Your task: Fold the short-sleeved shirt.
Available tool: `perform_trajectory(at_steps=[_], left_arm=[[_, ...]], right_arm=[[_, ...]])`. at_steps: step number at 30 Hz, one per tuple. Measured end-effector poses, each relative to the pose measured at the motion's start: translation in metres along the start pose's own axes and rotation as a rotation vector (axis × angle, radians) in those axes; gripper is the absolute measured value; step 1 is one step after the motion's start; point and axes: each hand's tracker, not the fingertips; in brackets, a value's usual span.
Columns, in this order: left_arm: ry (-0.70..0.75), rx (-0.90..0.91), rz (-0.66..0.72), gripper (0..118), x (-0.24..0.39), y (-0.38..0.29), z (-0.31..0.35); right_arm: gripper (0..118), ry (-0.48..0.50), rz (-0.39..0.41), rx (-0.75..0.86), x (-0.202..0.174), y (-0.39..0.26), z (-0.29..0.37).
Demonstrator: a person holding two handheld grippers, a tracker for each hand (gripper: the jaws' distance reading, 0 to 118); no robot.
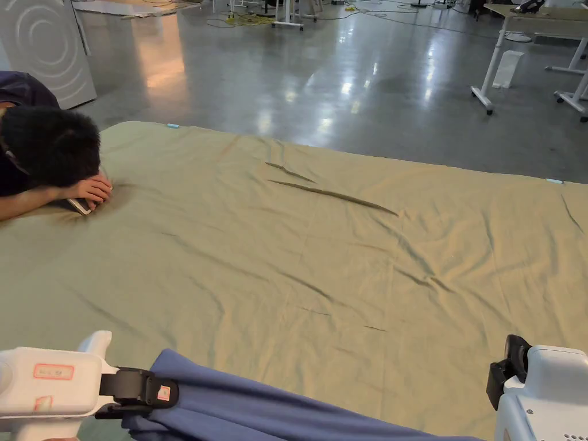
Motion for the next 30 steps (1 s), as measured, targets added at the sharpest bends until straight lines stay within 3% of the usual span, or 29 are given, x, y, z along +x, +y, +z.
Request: perform_trajectory(at_steps=[10,21,30], left_arm=[[0.289,0.101,-0.02,7,0.017,0.006,0.08],[0.1,0.042,-0.081,7,0.102,-0.019,0.042],[0.052,-0.101,-0.1,7,0.149,-0.037,-0.071]], right_arm=[[0,0.018,-0.014,0.016,0.003,0.0,0.0],[0,0.004,-0.034,0.053,0.022,0.006,0.007],[0,-0.037,-0.047,0.051,0.047,0.001,0.014]])
